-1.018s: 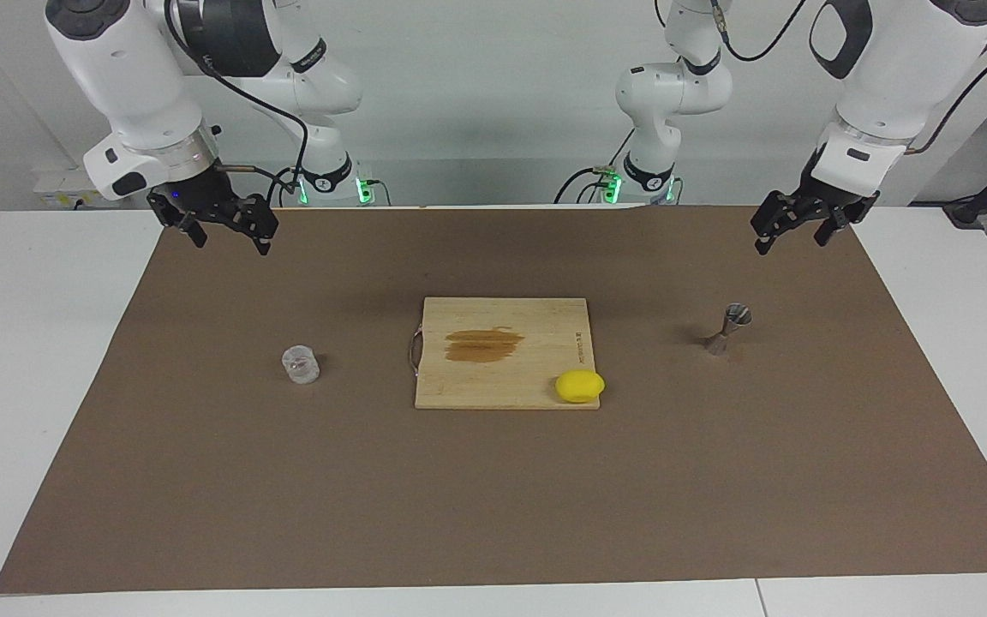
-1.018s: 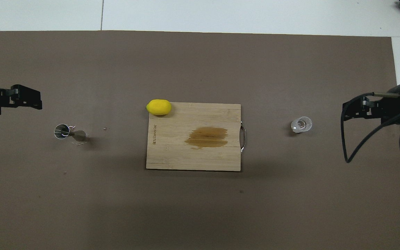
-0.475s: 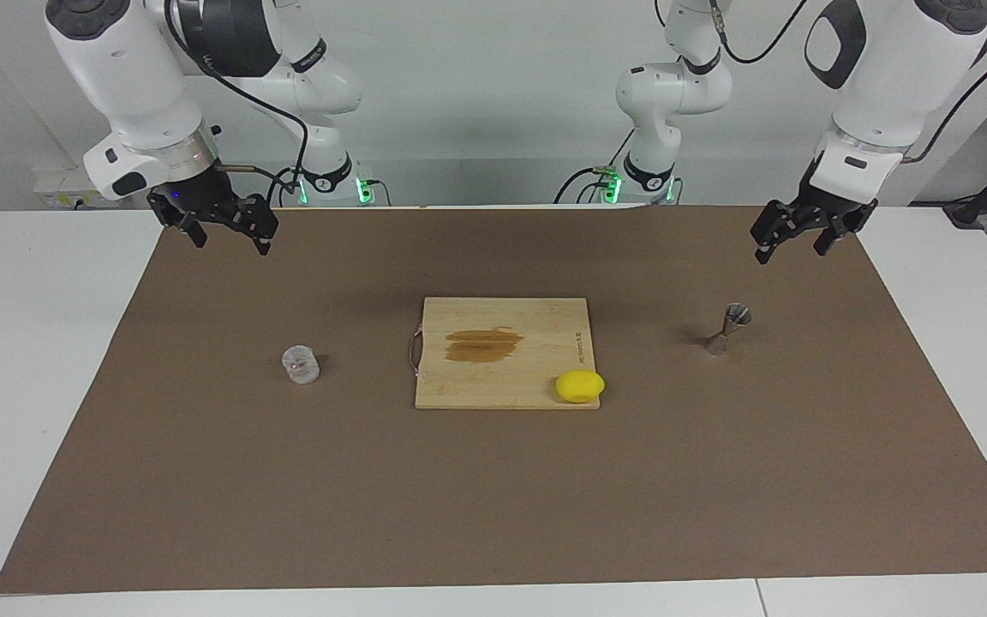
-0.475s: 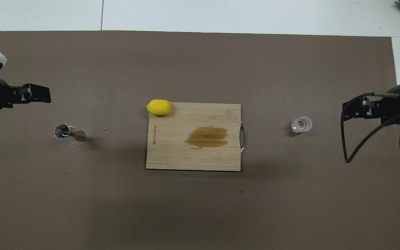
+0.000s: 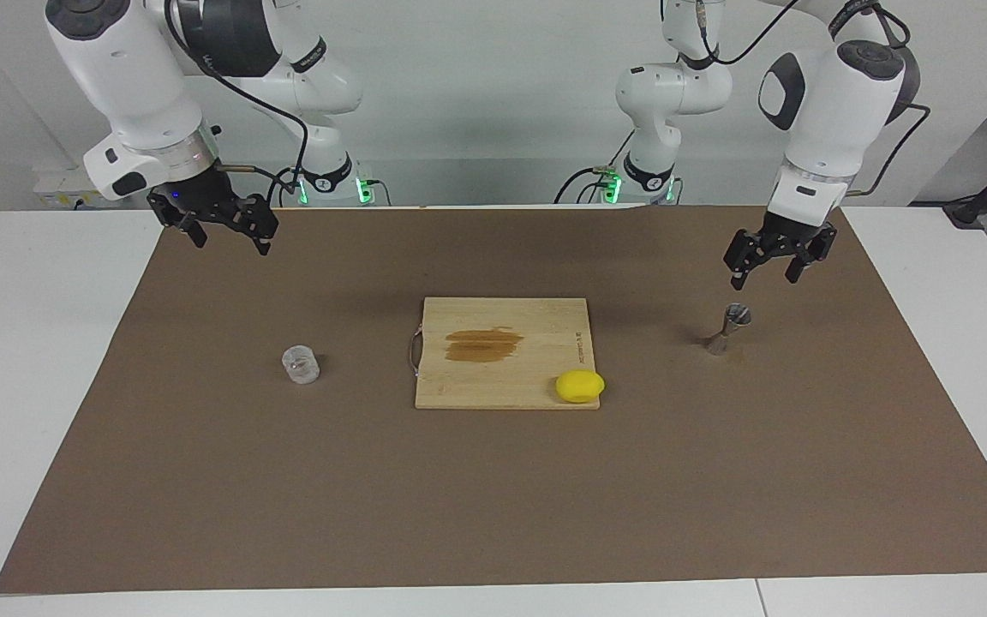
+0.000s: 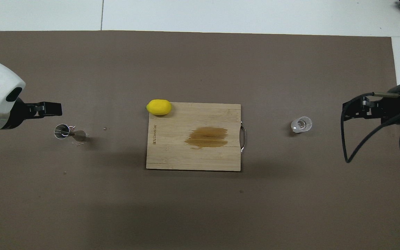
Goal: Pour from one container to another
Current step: 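Move the left gripper toward the small metal cup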
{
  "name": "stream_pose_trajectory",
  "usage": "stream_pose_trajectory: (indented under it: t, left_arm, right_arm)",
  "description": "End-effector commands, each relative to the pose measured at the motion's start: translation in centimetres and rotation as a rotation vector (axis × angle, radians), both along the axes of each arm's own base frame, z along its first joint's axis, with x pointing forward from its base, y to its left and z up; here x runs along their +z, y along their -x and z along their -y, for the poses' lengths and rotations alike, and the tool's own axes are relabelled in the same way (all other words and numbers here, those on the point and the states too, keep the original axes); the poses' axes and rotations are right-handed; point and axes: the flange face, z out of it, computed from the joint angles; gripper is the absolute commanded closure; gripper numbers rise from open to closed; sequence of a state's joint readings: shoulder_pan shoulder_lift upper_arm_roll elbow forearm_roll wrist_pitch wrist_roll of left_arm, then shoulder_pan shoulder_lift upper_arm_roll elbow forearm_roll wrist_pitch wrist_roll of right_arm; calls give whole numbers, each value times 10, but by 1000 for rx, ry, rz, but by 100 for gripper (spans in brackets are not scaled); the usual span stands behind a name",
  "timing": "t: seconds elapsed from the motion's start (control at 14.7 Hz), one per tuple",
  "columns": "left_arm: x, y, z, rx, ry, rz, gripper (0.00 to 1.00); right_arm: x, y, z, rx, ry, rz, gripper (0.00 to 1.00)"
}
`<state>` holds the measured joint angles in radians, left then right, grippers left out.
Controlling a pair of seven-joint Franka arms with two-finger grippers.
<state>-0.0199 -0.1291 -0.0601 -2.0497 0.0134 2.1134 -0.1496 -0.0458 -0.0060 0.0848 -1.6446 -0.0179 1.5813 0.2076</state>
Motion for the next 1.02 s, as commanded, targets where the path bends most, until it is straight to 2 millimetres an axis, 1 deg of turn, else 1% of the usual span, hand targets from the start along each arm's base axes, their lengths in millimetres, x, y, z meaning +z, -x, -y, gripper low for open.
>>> stream_pose_trajectory:
  t: [0.0,0.14,0.27,0.34,0.54,0.61,0.68,0.75,0.81,0.88,0.95]
  left_arm:
    - [-15,-3,-3,-10,-10,13,0]
    - [-9,-9,-3,-5,0,30,0]
    - [1,-11,3,-5,4,-27,0]
    - [4,-13,5,6,6,-26,0]
    - [6,-17,18,-23,10,18,0]
    - [2,-17,27,-45,8,17,0]
    - [-2,-16,45,-86,7,4,0]
    - [-1,-15,50,-99,9,12,0]
    - [-4,-14,51,-104,7,0,0]
    - [-2,-14,54,-113,7,3,0]
    - [0,-15,52,-110,7,7,0]
  right_arm:
    - [2,7,3,13,-23,-4,0]
    - [2,7,3,13,-23,-2,0]
    - [2,7,3,13,-23,-2,0]
    - [2,7,3,13,-23,-2,0]
    - [2,7,3,13,-23,-2,0]
    - [2,7,3,13,-23,-2,0]
    - [2,7,3,13,-23,-2,0]
    - [2,7,3,13,-23,-2,0]
    - [2,7,3,13,-23,-2,0]
    - [2,7,3,13,-23,-2,0]
    - [2,7,3,13,-23,-2,0]
